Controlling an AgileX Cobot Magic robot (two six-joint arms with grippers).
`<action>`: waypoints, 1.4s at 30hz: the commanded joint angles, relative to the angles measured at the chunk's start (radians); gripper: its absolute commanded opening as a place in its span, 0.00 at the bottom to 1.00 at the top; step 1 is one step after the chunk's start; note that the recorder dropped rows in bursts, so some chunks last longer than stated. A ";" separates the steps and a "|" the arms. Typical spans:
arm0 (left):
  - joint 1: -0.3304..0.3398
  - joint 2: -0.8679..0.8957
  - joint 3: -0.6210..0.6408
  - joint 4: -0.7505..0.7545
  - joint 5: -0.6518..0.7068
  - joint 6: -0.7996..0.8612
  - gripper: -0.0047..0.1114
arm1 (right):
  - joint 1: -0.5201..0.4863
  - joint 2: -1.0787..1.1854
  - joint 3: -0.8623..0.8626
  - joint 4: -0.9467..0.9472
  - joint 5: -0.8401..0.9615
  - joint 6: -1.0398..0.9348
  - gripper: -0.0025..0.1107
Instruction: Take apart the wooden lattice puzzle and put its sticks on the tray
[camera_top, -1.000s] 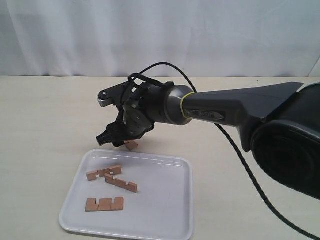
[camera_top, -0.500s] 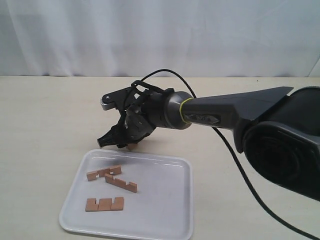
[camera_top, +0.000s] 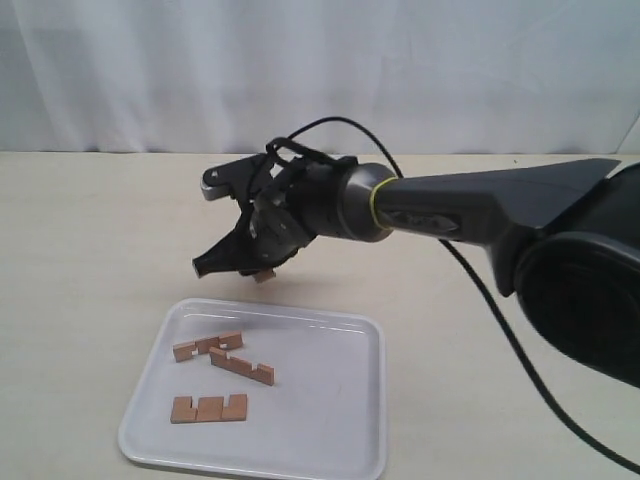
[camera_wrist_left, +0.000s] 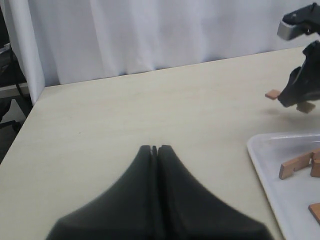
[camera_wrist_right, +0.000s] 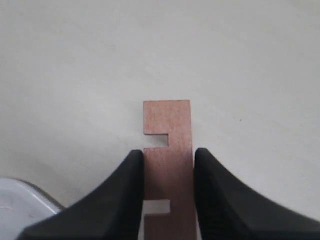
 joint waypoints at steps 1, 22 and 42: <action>0.000 -0.001 0.001 0.001 -0.009 -0.008 0.04 | -0.002 -0.107 0.000 -0.008 0.083 -0.062 0.06; 0.000 -0.001 0.001 0.001 -0.009 -0.008 0.04 | 0.022 -0.356 0.628 0.153 -0.269 -0.246 0.06; 0.000 -0.001 0.001 0.001 -0.009 -0.008 0.04 | 0.066 -0.350 0.628 0.146 -0.334 -0.312 0.56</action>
